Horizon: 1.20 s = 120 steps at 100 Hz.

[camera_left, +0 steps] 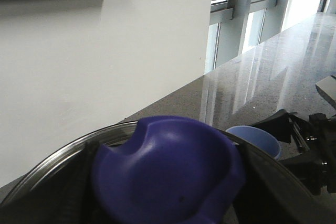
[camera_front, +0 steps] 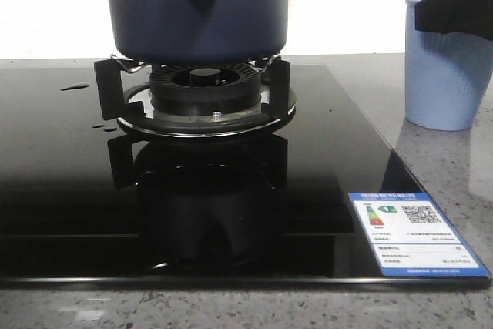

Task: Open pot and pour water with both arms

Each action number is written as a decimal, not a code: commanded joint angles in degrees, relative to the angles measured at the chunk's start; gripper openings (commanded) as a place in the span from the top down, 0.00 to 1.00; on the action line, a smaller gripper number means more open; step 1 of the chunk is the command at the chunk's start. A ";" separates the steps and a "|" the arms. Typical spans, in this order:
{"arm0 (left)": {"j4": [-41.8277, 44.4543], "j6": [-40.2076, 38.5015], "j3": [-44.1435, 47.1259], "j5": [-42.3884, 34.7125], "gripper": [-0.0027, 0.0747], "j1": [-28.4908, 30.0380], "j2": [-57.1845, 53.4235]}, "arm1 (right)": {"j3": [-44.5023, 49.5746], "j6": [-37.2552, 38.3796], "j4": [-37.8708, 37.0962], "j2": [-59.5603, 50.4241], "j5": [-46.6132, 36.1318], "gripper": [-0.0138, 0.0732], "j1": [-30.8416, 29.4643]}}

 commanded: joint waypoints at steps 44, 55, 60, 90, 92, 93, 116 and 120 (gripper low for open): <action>-4.54 -0.01 -1.86 1.36 0.60 -0.41 -1.49 | -1.87 0.08 0.49 -9.93 -2.44 0.10 -0.15; -4.54 -0.01 -1.86 1.36 0.60 -0.41 -1.49 | -1.87 0.08 0.49 -12.40 -0.93 0.10 -0.15; -4.54 -0.01 -1.86 1.36 0.60 -0.41 -1.49 | -1.87 0.08 0.49 -13.30 0.34 0.10 -0.15; -4.67 3.32 -1.86 1.21 0.60 -0.41 -1.49 | -1.87 5.65 0.60 -24.77 1.39 0.13 -0.15; -4.67 4.07 -1.86 1.21 0.60 -0.41 -1.49 | -1.87 6.24 0.60 -25.88 1.38 0.14 -0.15; -4.67 4.32 -1.86 1.21 0.60 -0.41 -1.49 | -1.87 6.38 0.60 -26.25 1.50 0.15 -0.15; -6.53 7.38 -2.86 1.34 0.60 -0.41 0.34 | -1.87 11.65 0.34 -36.44 2.10 0.64 -0.15; -6.65 7.38 -3.58 1.43 0.60 -0.41 1.12 | -1.87 11.74 0.34 -37.83 2.10 0.76 -0.15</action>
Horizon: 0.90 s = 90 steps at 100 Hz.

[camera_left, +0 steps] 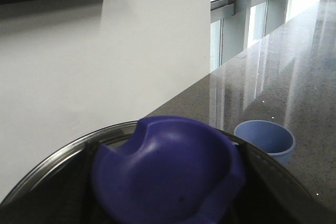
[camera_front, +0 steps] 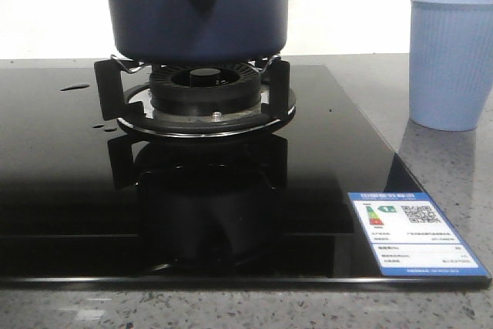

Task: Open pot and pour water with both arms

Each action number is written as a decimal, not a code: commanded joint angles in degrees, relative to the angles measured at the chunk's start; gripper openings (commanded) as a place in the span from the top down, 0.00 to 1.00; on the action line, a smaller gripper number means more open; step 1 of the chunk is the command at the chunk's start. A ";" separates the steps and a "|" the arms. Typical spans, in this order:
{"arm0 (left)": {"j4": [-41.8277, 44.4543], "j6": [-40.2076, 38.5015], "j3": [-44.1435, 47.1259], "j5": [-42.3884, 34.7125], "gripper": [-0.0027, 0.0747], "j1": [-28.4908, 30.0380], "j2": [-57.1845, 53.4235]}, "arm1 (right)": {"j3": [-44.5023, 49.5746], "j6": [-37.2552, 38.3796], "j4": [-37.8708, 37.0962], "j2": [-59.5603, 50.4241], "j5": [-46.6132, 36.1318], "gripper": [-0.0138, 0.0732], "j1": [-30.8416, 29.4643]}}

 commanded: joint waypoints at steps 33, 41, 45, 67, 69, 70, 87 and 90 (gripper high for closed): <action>-5.80 0.57 -7.73 5.96 0.60 -0.41 6.96 | -1.87 1.36 -1.24 -8.13 -0.29 0.92 -0.15; -5.80 0.57 -8.22 6.62 0.60 -0.51 8.38 | -1.87 2.15 -1.76 -8.28 0.82 0.92 -0.15; -5.80 0.57 -8.51 6.72 0.60 -0.75 9.14 | -1.78 2.57 -1.75 -8.28 1.06 0.92 -0.15; -5.80 0.57 -10.09 7.21 0.60 -1.85 12.56 | -1.78 2.69 -1.88 -8.32 1.93 0.92 -0.15; -5.80 0.57 -10.24 7.21 0.60 -1.82 12.83 | -1.78 2.69 -1.88 -8.32 2.07 0.92 -0.15; -5.80 0.57 -10.24 7.21 0.60 -1.93 13.01 | -1.78 2.69 -1.88 -8.32 2.18 0.92 -0.15; -5.80 0.71 -10.24 6.81 0.60 -1.93 14.60 | -1.78 2.69 -1.88 -8.32 3.22 0.92 -0.15; -5.80 0.71 -10.24 6.81 0.60 -1.93 14.61 | -1.78 2.69 -1.88 -8.32 3.34 0.92 -0.15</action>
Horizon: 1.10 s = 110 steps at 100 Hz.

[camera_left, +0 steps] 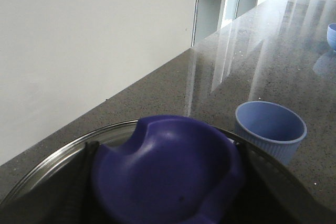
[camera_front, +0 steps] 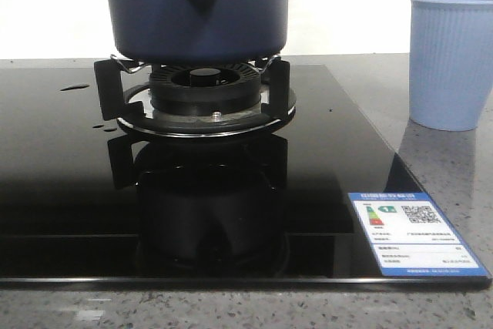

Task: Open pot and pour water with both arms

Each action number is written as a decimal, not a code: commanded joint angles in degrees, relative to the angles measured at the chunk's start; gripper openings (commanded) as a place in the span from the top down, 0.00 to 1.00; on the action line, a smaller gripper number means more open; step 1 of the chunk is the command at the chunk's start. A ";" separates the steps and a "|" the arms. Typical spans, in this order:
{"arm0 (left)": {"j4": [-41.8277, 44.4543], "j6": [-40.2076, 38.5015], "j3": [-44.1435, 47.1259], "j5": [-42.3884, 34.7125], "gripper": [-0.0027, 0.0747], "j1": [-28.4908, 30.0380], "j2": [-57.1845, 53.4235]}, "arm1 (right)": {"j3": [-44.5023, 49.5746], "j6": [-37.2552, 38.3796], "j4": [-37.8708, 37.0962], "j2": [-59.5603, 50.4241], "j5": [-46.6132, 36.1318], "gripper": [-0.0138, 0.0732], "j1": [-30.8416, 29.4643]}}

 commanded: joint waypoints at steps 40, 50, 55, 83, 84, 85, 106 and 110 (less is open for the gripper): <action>-5.25 0.01 -2.33 -0.39 0.60 -0.37 0.90 | -1.78 0.19 1.64 0.25 -0.03 0.92 -0.15; -7.11 0.16 -2.33 -0.30 0.60 -0.37 1.34 | -1.78 0.19 1.64 0.25 0.10 0.92 -0.15; -8.10 1.63 -2.33 -0.30 0.60 -0.37 1.38 | -1.78 0.19 1.53 0.25 0.10 0.92 -0.15; -9.91 6.48 -2.33 -0.84 0.60 -0.37 1.50 | -1.78 0.19 1.01 0.25 0.18 0.92 -0.15; -9.91 6.66 -2.33 -0.96 0.60 -0.37 1.50 | -1.78 0.19 0.88 0.25 0.18 0.92 -0.15; -9.91 6.79 -2.33 -0.98 0.60 -0.37 1.50 | -1.78 0.19 0.87 0.25 0.18 0.92 -0.15; -10.14 7.53 -2.33 -0.97 0.53 -0.37 1.50 | -1.78 0.19 0.69 0.25 0.34 0.92 -0.15; -10.14 7.53 -2.33 -0.97 0.47 -0.37 1.50 | -1.78 0.19 0.61 0.25 0.44 0.92 -0.15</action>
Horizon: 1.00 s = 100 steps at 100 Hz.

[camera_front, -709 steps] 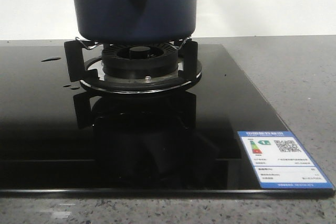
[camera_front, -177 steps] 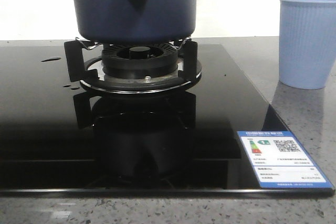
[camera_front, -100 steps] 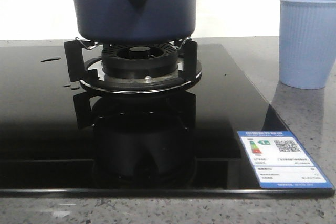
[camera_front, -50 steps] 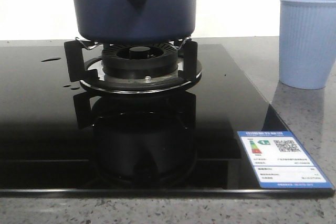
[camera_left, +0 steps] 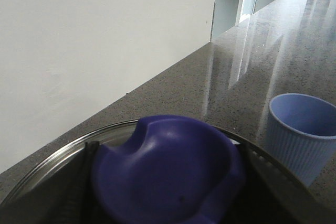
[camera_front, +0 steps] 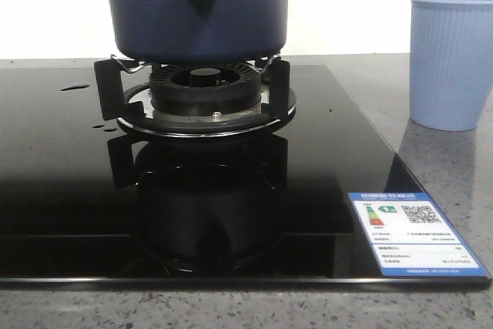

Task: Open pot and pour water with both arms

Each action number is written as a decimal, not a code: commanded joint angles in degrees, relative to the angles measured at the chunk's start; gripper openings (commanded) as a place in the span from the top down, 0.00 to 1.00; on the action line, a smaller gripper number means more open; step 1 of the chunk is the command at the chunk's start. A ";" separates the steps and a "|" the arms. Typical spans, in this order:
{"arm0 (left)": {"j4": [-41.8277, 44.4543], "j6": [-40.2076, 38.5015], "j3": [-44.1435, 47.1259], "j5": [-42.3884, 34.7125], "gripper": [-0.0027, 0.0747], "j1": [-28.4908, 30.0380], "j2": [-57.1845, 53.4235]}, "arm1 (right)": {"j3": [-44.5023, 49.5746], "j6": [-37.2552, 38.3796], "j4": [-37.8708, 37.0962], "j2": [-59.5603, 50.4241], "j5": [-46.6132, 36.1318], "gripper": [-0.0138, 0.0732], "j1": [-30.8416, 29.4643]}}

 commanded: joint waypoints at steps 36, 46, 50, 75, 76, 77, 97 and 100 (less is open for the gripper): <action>-6.23 -0.61 -2.62 4.31 0.23 -0.16 -2.94 | -1.74 0.15 0.39 0.25 1.40 0.92 -0.15; -6.23 -1.27 -2.62 4.27 0.23 -0.16 -4.50 | -1.74 0.15 0.39 0.25 2.57 0.92 -0.15; -6.23 -1.27 -2.62 4.27 0.23 0.06 -5.36 | -1.74 0.15 0.39 0.25 3.18 0.92 -0.15; -4.90 -6.28 -2.52 3.98 0.23 3.30 -11.62 | -1.74 0.15 0.39 0.25 5.47 0.92 -0.15; -4.42 -7.17 -2.52 3.98 0.23 3.62 -12.08 | -1.74 0.15 0.39 0.25 5.56 0.92 -0.15; -4.18 -7.68 -2.52 3.98 0.24 3.62 -12.32 | -1.74 0.15 0.39 0.25 5.62 0.92 -0.15; 9.80 -23.36 -0.45 2.66 0.53 8.82 -21.34 | -1.62 3.00 -1.47 0.25 5.70 0.92 0.72; 11.67 -24.63 0.58 2.08 0.59 9.41 -23.18 | -1.62 4.16 -2.64 0.25 5.70 0.92 1.16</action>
